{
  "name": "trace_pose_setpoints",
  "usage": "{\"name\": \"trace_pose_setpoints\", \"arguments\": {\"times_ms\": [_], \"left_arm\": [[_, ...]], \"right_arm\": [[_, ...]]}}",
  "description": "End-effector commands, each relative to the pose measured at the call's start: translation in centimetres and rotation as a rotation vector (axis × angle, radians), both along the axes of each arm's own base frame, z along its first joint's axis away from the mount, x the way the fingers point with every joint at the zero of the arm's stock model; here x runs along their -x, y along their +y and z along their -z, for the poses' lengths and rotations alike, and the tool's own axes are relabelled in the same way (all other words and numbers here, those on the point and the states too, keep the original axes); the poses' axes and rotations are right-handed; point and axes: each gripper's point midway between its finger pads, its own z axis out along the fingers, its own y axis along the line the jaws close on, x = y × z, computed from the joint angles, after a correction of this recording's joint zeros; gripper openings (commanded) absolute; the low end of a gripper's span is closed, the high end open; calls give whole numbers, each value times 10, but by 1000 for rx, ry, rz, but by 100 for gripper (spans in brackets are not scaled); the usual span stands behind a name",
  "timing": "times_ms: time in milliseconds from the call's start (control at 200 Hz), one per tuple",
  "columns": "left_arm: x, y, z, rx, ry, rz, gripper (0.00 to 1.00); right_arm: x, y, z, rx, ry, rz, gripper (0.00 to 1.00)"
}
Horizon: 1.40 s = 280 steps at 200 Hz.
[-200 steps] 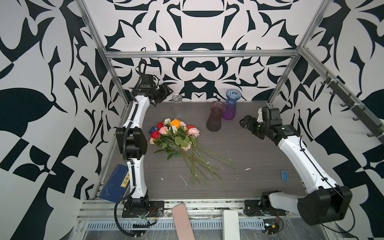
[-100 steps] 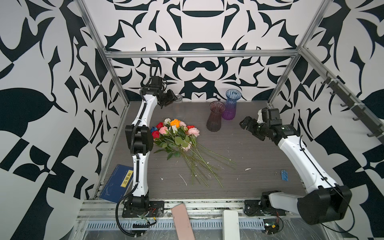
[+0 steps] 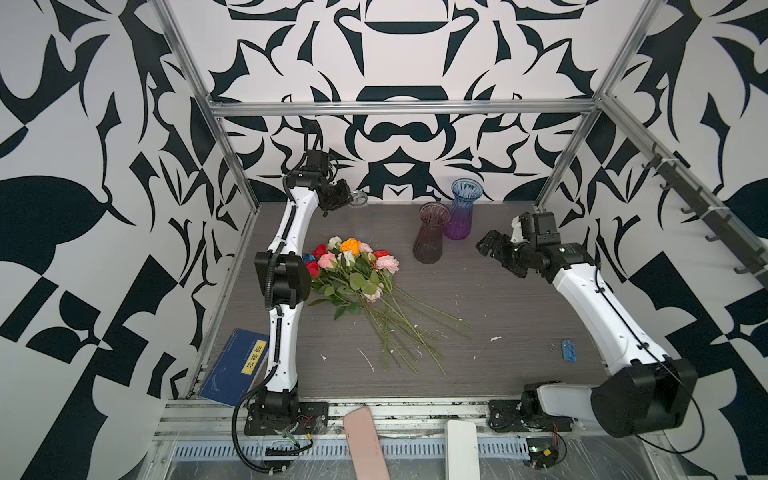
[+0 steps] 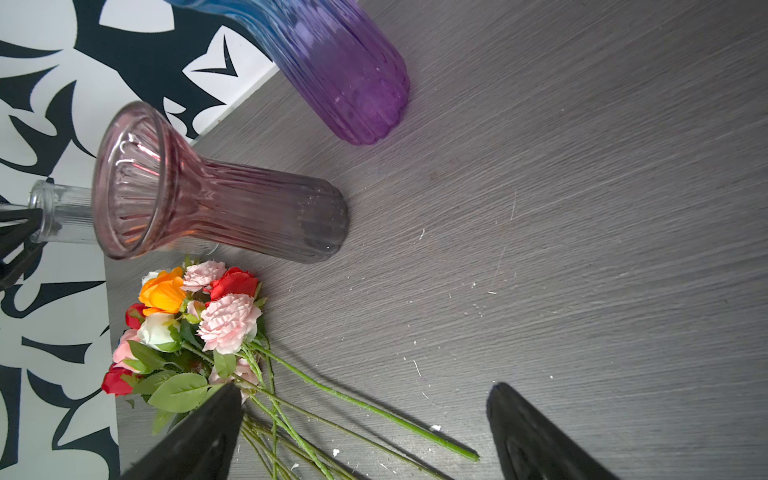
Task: Arrange the flowers into the vase
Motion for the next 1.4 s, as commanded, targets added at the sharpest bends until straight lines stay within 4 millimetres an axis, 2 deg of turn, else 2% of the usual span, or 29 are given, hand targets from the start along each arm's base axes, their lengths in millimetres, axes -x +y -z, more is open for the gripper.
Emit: {"name": "trace_pose_setpoints", "arguments": {"times_ms": [0,50,230,250,265,390,485,580,715,855,1215,1395], "left_arm": [[25,6,33,-75,135,46,20],[29,7,36,-86,147,54,10],[38,9,35,-107,155,76,6],[38,8,35,-109,156,78,5],[38,9,33,-110,153,78,0],[39,8,20,-99,127,80,0],[39,4,-3,-64,75,85,0],[41,-8,-28,12,29,111,0],[47,-26,-52,139,11,142,0],[56,-40,-66,244,8,168,0],[91,-51,-79,226,34,216,0],[113,-66,-88,236,40,259,0]], "right_arm": [[-6,5,-18,-5,-50,-28,96],[-7,5,-17,-5,-50,-29,96],[-15,8,-16,-16,-50,-39,95],[-15,9,-17,-18,-51,-40,95],[-16,9,-17,-20,-52,-41,95],[-21,12,-16,-31,-48,-52,95],[-22,13,-14,-34,-43,-56,95],[-22,14,-11,-34,-40,-59,95],[-22,15,-7,-38,-34,-64,95],[-22,16,-5,-47,-29,-67,95],[-21,18,-2,-55,-29,-74,95],[-18,18,0,-55,-25,-75,95]]}}
